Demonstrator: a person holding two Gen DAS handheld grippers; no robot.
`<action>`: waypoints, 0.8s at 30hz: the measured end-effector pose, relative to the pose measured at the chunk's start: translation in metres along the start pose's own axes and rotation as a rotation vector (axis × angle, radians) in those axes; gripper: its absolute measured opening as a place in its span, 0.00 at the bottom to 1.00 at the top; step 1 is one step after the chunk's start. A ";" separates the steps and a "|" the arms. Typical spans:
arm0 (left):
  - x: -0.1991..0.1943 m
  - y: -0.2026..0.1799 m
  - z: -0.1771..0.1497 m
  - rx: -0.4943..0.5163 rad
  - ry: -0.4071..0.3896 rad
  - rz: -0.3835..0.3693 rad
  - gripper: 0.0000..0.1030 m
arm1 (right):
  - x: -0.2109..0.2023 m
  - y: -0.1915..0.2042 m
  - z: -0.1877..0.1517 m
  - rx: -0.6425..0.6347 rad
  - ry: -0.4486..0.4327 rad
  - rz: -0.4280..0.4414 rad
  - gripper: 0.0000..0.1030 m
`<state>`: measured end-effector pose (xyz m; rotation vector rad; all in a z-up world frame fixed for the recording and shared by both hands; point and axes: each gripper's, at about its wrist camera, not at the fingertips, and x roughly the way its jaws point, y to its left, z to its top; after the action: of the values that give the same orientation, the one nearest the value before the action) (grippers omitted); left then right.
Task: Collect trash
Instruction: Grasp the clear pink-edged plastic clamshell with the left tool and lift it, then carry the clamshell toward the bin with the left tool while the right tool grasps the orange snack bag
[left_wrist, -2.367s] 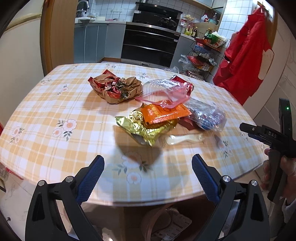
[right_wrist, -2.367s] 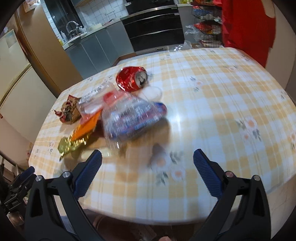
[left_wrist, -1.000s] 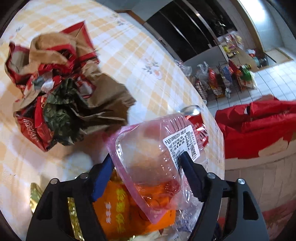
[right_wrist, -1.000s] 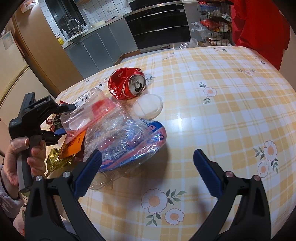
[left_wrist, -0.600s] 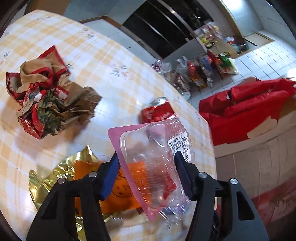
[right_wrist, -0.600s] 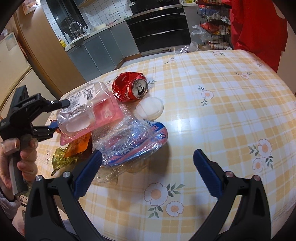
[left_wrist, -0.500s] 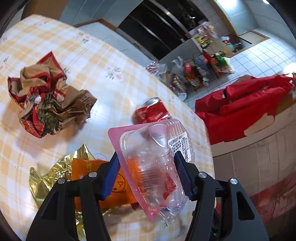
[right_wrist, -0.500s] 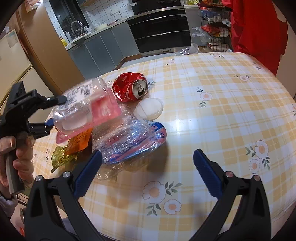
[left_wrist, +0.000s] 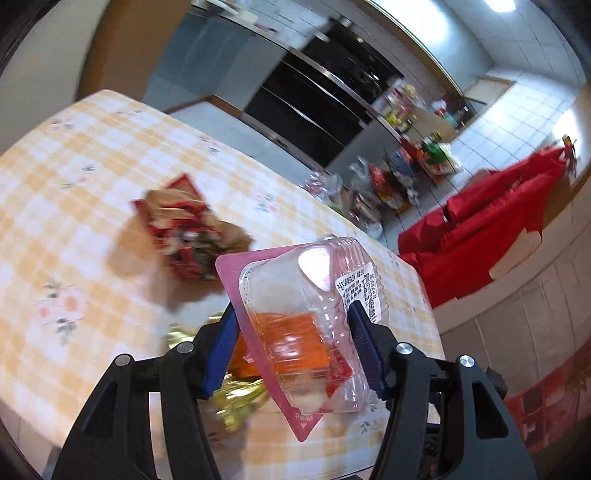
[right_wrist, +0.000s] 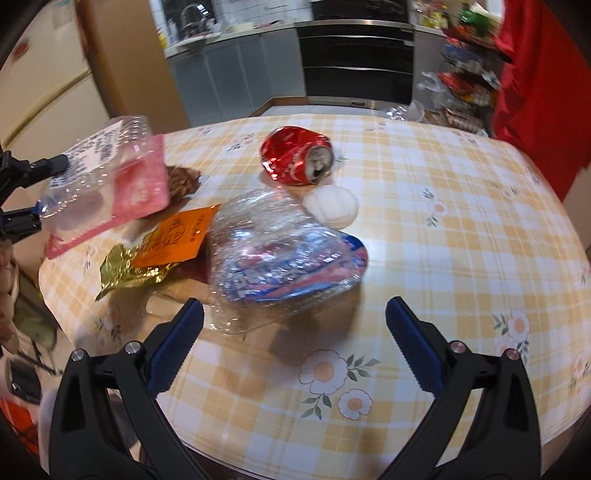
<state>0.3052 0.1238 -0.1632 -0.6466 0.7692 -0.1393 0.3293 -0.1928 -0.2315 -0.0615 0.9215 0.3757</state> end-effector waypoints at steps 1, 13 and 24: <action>-0.005 0.006 -0.001 -0.008 -0.004 0.006 0.56 | 0.003 0.009 0.002 -0.062 0.015 -0.027 0.94; -0.053 0.059 -0.019 -0.101 -0.079 0.044 0.56 | 0.027 0.090 0.036 -0.429 0.085 -0.049 0.94; -0.082 0.104 -0.018 -0.175 -0.123 0.068 0.56 | 0.109 0.157 0.059 -0.699 0.238 -0.078 0.80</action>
<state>0.2222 0.2263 -0.1854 -0.7868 0.6887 0.0309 0.3806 -0.0022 -0.2644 -0.7939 0.9808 0.6125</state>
